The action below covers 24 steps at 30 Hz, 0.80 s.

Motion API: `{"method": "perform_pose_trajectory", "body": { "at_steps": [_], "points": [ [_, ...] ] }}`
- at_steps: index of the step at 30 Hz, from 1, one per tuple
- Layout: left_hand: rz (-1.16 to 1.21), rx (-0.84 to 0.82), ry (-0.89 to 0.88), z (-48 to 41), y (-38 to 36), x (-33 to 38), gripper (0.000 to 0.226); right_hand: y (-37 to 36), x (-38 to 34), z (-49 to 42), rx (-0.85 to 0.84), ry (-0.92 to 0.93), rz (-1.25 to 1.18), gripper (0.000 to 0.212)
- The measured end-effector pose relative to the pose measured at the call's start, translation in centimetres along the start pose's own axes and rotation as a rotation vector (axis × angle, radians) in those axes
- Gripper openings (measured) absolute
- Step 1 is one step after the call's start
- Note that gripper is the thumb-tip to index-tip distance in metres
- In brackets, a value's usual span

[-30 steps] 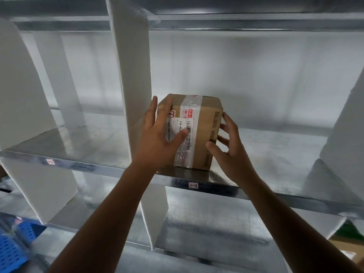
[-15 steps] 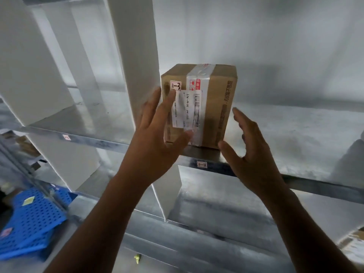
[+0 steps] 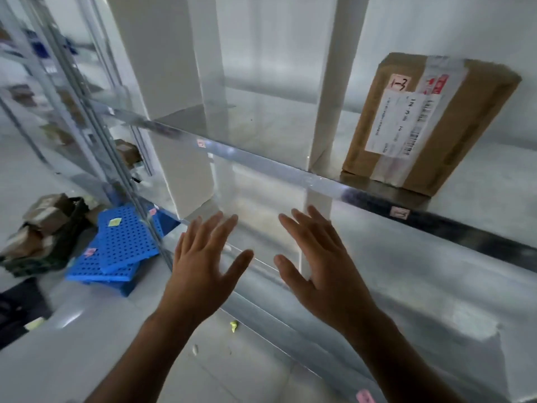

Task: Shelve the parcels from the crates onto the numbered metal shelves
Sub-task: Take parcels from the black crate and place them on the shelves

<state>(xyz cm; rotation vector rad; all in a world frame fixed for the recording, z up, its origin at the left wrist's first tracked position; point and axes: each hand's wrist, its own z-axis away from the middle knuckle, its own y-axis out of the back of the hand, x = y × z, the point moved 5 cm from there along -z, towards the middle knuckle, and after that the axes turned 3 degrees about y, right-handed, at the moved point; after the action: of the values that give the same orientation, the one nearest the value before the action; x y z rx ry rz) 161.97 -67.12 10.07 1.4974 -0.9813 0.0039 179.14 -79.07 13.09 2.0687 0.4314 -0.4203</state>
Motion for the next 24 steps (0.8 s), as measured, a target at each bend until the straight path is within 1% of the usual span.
{"method": "perform_pose_trajectory", "body": {
  "at_steps": [3,6,9,13,18,24],
  "points": [
    [-0.075,0.042,0.099,2.5,2.6,-7.6,0.082,-6.5,-3.1,-1.6,-0.151,0.001,0.013,0.063],
    [-0.139,0.092,0.213,6.2,6.4,-15.0,0.086,-13.2,-7.9,-3.4,-0.24,-0.011,-0.004,0.066],
    [-0.172,0.15,0.341,10.7,10.8,-21.9,0.088,-20.2,-13.9,-4.9,-0.325,0.026,-0.007,0.075],
    [-0.226,0.201,0.549,17.5,17.0,-30.9,0.084,-29.7,-23.1,-6.6,-0.479,0.145,-0.033,0.068],
    [-0.229,0.307,0.792,26.3,24.6,-39.9,0.076,-39.0,-34.6,-7.9,-0.548,0.303,-0.097,0.062],
    [-0.209,0.406,0.97,32.6,30.0,-48.8,0.077,-49.3,-45.0,-8.9,-0.709,0.444,-0.185,0.068]
  ]
}}
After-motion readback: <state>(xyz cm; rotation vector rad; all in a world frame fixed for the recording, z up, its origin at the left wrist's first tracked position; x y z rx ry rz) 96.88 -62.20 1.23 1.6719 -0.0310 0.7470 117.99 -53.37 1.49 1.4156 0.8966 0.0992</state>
